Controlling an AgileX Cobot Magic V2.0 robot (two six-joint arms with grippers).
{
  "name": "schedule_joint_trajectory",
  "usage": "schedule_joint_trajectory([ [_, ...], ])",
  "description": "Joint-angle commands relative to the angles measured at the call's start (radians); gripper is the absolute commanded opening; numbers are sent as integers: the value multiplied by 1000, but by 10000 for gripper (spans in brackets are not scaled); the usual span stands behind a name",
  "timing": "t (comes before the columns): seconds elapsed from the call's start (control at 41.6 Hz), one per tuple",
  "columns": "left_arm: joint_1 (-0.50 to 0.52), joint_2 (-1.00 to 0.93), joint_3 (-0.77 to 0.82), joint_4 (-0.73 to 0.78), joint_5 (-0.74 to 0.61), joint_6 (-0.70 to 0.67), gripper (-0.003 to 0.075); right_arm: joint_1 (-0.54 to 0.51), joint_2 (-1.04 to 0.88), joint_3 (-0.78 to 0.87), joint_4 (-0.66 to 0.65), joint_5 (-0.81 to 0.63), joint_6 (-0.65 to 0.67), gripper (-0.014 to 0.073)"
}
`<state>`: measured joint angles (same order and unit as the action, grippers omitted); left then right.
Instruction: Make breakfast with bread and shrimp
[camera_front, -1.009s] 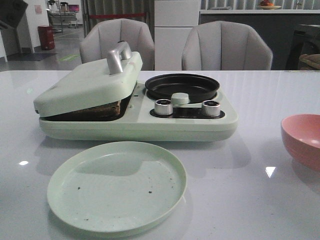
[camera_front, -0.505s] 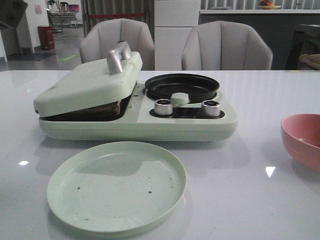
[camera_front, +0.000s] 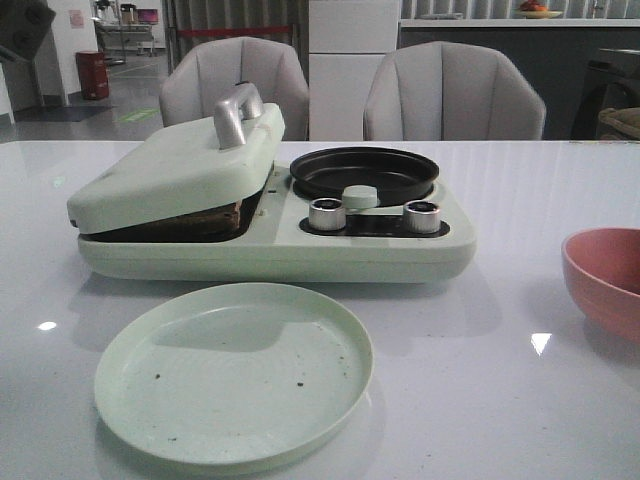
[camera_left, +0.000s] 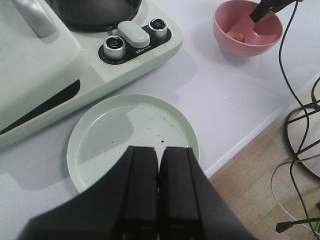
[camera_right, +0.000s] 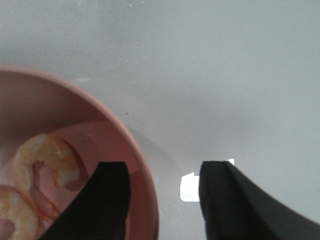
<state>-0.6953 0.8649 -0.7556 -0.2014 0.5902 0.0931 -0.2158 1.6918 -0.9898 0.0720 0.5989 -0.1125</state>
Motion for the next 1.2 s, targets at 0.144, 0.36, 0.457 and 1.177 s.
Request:
schedule_joint_trajectory([
  [0.144,-7,-6,-31,-7,-74,-6,109,-3,-31,-32,1,-22,-2,163],
  [0.36,-7,-6,-31,-7,-74,-6,109,5,-41,-36,9,8,-2,48],
  [0.457,-7,-6,-31,-7,-74,-6,109,28,-74,-55,9,35,-7,48],
  [1.177,-7,-6,-31,-7,-74,-6,109,353,-74,-605,39,161,-10,53],
])
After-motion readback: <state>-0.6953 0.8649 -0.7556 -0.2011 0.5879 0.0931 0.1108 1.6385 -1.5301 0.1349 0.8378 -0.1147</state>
